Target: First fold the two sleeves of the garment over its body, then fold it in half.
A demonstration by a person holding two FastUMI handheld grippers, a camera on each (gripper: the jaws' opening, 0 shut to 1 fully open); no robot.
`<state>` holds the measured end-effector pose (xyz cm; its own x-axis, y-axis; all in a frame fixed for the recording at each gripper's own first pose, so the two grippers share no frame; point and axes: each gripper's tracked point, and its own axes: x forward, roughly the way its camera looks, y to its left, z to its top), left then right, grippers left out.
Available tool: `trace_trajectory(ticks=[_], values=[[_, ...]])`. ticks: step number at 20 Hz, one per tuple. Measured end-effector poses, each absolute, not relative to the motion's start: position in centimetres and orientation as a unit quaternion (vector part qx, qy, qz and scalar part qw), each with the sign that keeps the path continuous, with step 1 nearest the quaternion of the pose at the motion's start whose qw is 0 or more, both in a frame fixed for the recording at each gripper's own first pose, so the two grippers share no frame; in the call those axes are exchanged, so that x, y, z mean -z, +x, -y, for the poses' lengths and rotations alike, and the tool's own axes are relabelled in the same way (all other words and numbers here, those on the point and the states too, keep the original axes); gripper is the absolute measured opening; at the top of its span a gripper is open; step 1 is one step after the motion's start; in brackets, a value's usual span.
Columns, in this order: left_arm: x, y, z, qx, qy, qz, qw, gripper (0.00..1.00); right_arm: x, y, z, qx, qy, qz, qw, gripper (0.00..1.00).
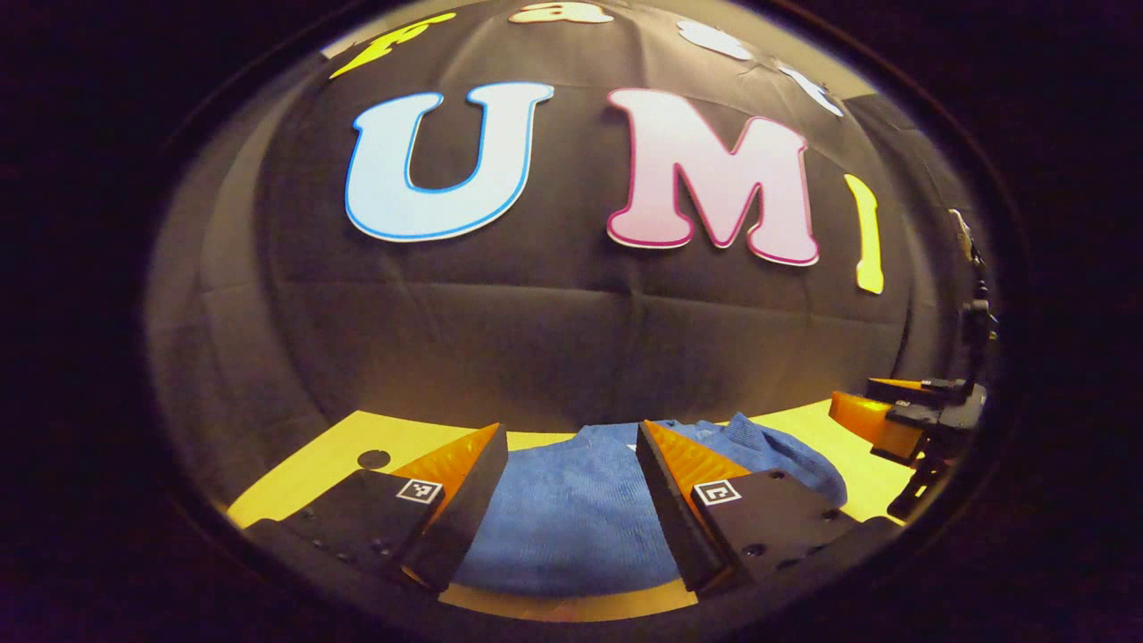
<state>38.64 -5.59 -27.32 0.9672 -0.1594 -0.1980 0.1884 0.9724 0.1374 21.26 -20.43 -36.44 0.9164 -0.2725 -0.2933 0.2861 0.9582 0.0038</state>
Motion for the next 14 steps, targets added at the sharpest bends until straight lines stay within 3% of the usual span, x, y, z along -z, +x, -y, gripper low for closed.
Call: trace_trajectory(ticks=[6,11,12,14], values=[[19.2,26.0,9.0,0.188,0.057,-0.032,0.98,0.82,30.4,11.5,16.3,0.148,0.029,-0.148,0.977,0.98],[12.9,15.5,8.2,0.194,0.059,-0.019,0.979,0.82,24.5,3.7,13.0,0.13,-0.003,-0.182,0.975,0.98],[11.7,14.0,8.3,0.195,0.069,-0.014,0.978,0.82,23.3,2.3,12.4,0.123,-0.005,-0.189,0.974,0.94],[9.6,11.0,7.6,0.18,0.083,-0.005,0.98,0.82,20.6,-0.4,11.2,0.112,-0.008,-0.203,0.973,0.97]])
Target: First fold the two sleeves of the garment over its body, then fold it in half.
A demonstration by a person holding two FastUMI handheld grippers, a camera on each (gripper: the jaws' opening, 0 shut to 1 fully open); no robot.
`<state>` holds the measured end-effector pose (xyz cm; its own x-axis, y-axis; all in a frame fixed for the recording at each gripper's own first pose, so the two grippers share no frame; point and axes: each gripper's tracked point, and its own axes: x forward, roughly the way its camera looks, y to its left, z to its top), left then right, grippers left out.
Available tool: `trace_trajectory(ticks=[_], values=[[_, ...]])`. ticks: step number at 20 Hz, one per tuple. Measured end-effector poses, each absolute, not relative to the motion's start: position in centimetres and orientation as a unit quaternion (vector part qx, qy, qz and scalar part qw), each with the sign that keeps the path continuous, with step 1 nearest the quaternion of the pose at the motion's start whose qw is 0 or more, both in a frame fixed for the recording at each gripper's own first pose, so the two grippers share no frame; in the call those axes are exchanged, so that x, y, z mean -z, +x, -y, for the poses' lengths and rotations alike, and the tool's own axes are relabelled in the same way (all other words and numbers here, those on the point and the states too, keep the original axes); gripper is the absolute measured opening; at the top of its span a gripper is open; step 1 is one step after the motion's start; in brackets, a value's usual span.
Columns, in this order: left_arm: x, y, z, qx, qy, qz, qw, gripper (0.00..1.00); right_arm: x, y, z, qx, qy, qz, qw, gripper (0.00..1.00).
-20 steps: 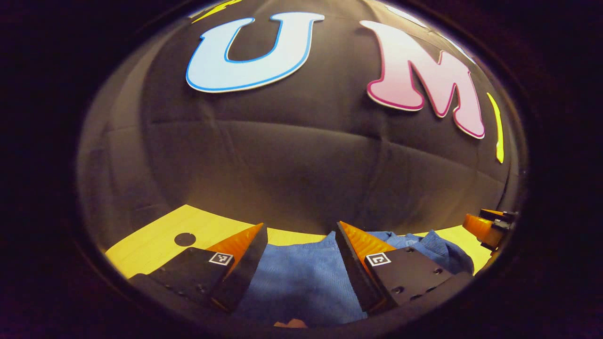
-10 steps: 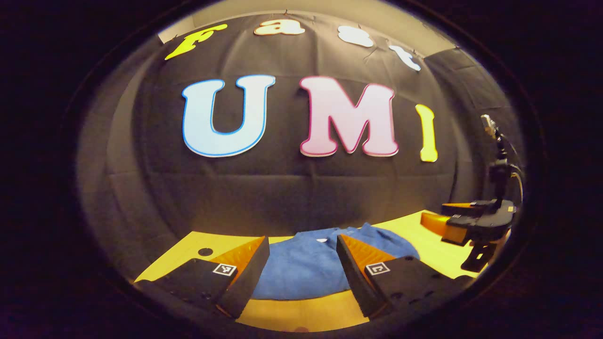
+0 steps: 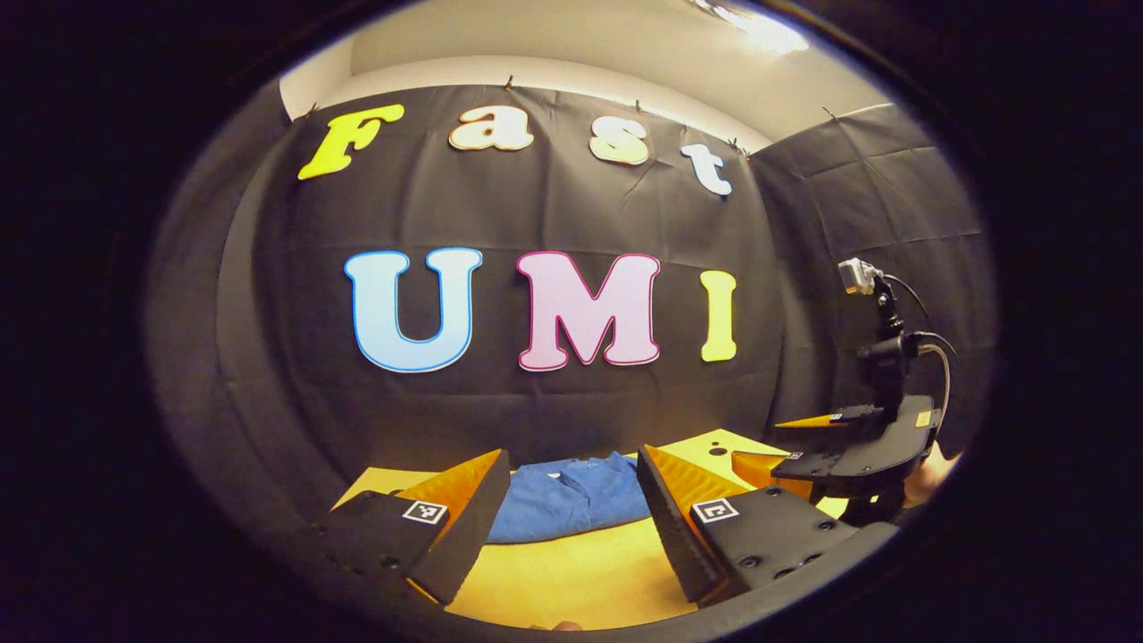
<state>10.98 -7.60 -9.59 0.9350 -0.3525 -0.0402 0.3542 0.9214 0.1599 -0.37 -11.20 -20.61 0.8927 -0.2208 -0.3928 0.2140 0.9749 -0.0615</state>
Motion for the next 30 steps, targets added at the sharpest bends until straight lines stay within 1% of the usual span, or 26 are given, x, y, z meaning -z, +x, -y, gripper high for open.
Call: trace_trajectory(ticks=[3,4,5,6,8,9,12,14,16,17,18,20,21,24,25,26,28,30], values=[[8.1,6.2,7.2,0.168,0.068,-0.009,0.983,0.81,16.3,-3.9,9.0,0.092,-0.013,-0.202,0.975,0.97],[7.8,4.9,6.7,0.16,0.069,-0.007,0.985,0.83,15.0,-5.1,7.9,0.082,-0.008,-0.198,0.977,0.97],[7.6,4.0,6.1,0.15,0.072,-0.007,0.986,0.81,14.0,-6.2,6.8,0.072,0.0,-0.195,0.978,0.97],[7.5,3.0,5.6,0.139,0.078,-0.012,0.987,0.82,13.0,-7.3,5.7,0.062,0.005,-0.193,0.979,0.97],[7.1,1.4,5.4,0.128,0.078,-0.021,0.988,0.82,11.2,-9.5,4.4,0.055,0.008,-0.188,0.981,0.96],[6.7,0.6,5.7,0.132,0.075,-0.026,0.988,0.82,10.6,-10.4,3.8,0.054,0.01,-0.184,0.981,0.96],[5.2,-0.7,5.5,0.125,0.057,-0.018,0.99,0.83,8.2,-12.2,2.6,0.055,0.028,-0.152,0.986,0.97],[4.4,-1.0,5.6,0.117,0.038,-0.01,0.992,0.8,7.3,-12.3,2.9,0.059,0.029,-0.13,0.989,0.96],[3.9,-1.1,5.6,0.108,0.025,-0.005,0.994,0.83,7.1,-11.9,3.0,0.052,0.03,-0.125,0.99,0.96],[3.6,-1.0,5.7,0.106,0.02,-0.003,0.994,0.81,6.6,-11.4,3.2,0.049,0.031,-0.121,0.991,0.96],[3.3,-0.8,5.7,0.103,0.018,-0.001,0.995,0.83,6.1,-11.1,3.6,0.048,0.03,-0.115,0.992,0.96],[2.7,-0.6,5.3,0.092,0.015,0.001,0.996,0.83,4.9,-10.6,4.0,0.044,0.036,-0.099,0.993,0.96],[2.3,-0.6,4.9,0.084,0.012,0.004,0.996,0.8,4.5,-10.5,4.0,0.041,0.038,-0.092,0.994,0.96],[1.9,-0.7,3.9,0.065,-0.001,0.012,0.998,0.82,4.0,-10.5,4.2,0.037,0.036,-0.083,0.995,0.96],[1.9,-0.8,3.3,0.056,0.0,0.011,0.998,0.8,4.1,-10.6,4.2,0.036,0.036,-0.083,0.995,0.93],[2.1,-0.8,2.8,0.047,0.002,0.009,0.999,0.8,4.0,-10.7,4.1,0.033,0.037,-0.083,0.995,0.96],[1.9,-1.0,2.2,0.035,0.0,0.008,0.999,0.8,3.8,-10.9,4.2,0.03,0.037,-0.081,0.996,0.96],[1.5,-1.2,1.8,0.03,-0.003,0.013,0.999,0.82,3.7,-11.3,4.6,0.03,0.035,-0.079,0.996,0.96]])
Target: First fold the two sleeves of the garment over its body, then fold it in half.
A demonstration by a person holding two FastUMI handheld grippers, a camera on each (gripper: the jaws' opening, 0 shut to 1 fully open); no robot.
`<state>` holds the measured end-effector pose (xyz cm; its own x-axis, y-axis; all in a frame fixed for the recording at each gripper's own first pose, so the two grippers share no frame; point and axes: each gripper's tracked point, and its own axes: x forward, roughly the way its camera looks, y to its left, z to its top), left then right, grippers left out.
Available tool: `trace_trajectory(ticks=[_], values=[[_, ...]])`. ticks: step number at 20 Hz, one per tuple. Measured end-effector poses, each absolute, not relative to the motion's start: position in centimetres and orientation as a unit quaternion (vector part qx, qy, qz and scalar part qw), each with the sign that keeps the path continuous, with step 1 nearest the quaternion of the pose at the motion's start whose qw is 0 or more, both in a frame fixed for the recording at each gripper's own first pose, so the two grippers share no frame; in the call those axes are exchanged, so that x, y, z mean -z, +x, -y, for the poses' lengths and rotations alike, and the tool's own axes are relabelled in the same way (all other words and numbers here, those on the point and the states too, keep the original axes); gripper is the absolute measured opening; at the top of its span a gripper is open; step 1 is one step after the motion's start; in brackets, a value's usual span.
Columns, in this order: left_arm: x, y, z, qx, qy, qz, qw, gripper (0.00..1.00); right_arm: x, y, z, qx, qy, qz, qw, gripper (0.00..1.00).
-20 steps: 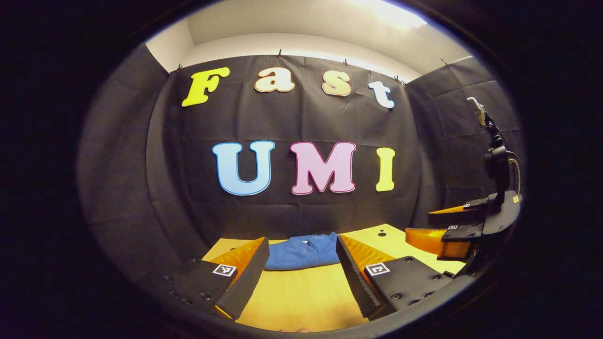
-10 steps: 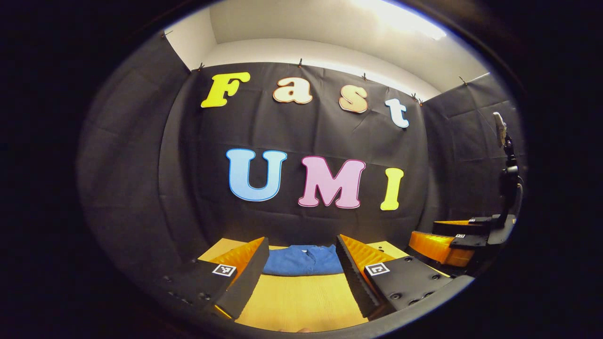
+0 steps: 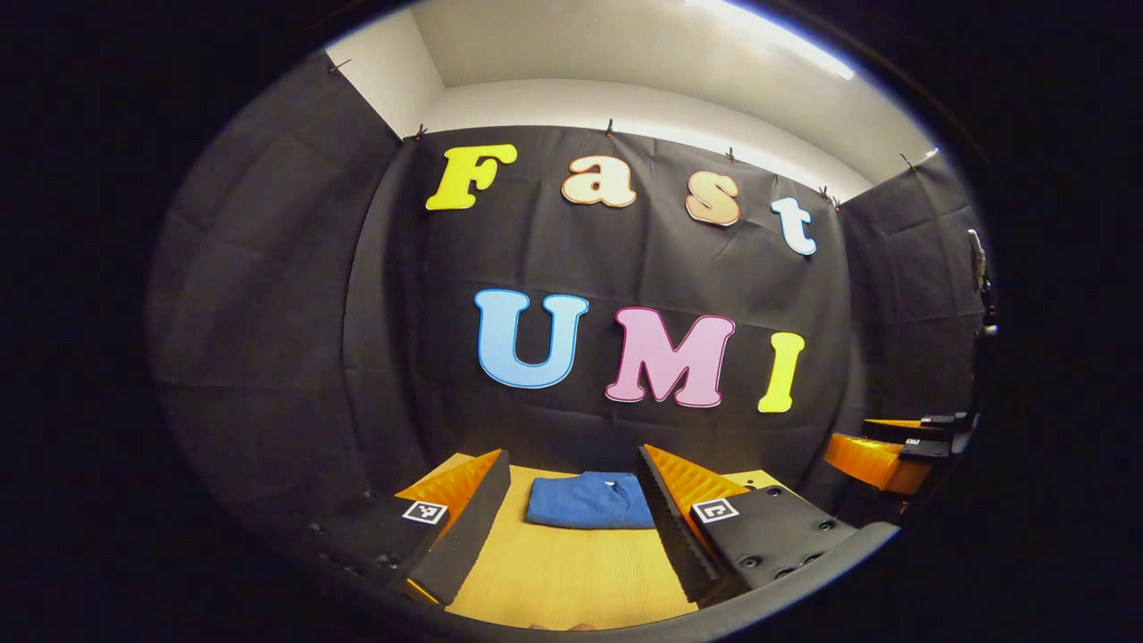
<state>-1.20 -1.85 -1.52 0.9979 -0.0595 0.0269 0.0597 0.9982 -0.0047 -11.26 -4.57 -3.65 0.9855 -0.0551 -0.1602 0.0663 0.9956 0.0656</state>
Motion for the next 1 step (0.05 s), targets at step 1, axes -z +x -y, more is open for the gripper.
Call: trace_trajectory(ticks=[1], values=[[1.35,-1.34,1.71,0.028,-0.002,0.016,0.999,0.81,3.72,-11.48,4.72,0.031,0.036,-0.08,0.996,0.96]])
